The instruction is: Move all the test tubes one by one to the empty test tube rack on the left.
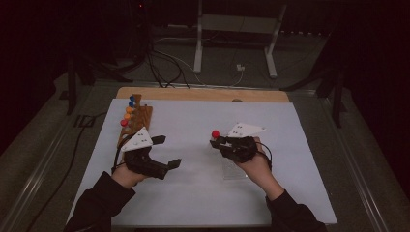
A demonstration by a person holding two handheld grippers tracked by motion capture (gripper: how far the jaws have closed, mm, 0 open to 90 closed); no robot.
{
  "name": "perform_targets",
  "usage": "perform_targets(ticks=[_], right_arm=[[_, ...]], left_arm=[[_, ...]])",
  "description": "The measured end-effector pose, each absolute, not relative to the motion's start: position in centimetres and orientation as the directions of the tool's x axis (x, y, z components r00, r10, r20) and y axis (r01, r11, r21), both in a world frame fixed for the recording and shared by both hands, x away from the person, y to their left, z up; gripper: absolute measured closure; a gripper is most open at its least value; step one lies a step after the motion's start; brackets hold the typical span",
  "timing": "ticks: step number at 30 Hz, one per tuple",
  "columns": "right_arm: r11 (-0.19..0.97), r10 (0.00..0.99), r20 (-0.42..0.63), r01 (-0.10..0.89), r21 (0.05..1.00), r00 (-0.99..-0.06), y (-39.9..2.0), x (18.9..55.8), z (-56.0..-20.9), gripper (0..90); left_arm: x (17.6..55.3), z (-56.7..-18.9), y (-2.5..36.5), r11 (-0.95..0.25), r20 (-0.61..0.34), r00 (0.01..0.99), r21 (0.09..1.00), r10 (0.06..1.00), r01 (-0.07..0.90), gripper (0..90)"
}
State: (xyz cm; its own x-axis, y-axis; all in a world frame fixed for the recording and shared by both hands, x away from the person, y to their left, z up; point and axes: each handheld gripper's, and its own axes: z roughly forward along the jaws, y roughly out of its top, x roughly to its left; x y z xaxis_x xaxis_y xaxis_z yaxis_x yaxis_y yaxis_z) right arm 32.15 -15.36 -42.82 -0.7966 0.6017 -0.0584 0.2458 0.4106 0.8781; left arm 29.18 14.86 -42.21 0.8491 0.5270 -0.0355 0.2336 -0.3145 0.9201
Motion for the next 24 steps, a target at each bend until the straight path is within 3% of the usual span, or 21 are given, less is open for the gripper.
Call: perform_targets(ticks=[7, 24], right_arm=[[0.461, 0.552, -0.050, 0.254, 0.850, -0.833, -13.9, 31.1, -44.4, 75.3], [0.501, 0.495, -0.026, 0.260, 0.826, -0.869, -12.2, 30.3, -45.8, 75.3]], left_arm=[[29.5, -41.9, 12.7, -0.321, -0.022, 0.875, 0.926, 0.484, 0.200, 9.9], [30.7, -43.5, 9.3, -0.372, 0.017, 0.902, 0.914, 0.432, 0.161, 52.1]])
